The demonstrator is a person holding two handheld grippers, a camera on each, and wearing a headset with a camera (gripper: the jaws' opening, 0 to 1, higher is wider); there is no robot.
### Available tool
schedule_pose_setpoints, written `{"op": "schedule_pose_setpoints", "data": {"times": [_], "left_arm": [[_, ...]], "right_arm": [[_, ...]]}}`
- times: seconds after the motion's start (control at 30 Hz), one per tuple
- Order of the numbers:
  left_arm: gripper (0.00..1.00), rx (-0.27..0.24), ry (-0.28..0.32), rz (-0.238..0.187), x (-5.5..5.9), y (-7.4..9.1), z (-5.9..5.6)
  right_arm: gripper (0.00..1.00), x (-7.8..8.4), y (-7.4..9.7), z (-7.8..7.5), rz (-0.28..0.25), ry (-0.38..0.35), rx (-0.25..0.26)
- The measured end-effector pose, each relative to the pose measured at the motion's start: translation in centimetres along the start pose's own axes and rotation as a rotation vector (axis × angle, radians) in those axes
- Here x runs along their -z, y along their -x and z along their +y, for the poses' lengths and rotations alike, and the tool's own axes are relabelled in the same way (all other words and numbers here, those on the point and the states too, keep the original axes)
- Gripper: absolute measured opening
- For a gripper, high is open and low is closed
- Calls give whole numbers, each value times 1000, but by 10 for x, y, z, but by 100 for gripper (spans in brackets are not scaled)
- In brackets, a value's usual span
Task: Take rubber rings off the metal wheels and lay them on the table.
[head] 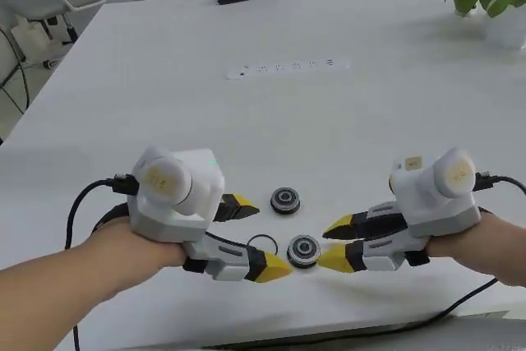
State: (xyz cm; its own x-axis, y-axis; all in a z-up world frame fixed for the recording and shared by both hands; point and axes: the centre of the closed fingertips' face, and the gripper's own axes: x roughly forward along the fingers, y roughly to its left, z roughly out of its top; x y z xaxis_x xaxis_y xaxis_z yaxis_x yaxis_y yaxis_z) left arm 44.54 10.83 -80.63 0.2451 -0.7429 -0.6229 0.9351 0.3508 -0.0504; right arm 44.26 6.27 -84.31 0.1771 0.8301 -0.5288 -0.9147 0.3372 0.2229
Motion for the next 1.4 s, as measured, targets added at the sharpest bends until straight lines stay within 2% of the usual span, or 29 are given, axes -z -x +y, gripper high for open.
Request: {"op": "schedule_pose_setpoints", "data": {"times": [0.2,0.7,1.4], "left_arm": [[49,18,9,8,0,-7,-3],[35,52,10,33,10,-22,-10],[20,59,2,26,5,-38,-11]], "right_arm": [[23,4,-2,0,13,10,-4],[18,9,-6,1,24,37,-10],[14,9,-8,0,27,50,-5]]}}
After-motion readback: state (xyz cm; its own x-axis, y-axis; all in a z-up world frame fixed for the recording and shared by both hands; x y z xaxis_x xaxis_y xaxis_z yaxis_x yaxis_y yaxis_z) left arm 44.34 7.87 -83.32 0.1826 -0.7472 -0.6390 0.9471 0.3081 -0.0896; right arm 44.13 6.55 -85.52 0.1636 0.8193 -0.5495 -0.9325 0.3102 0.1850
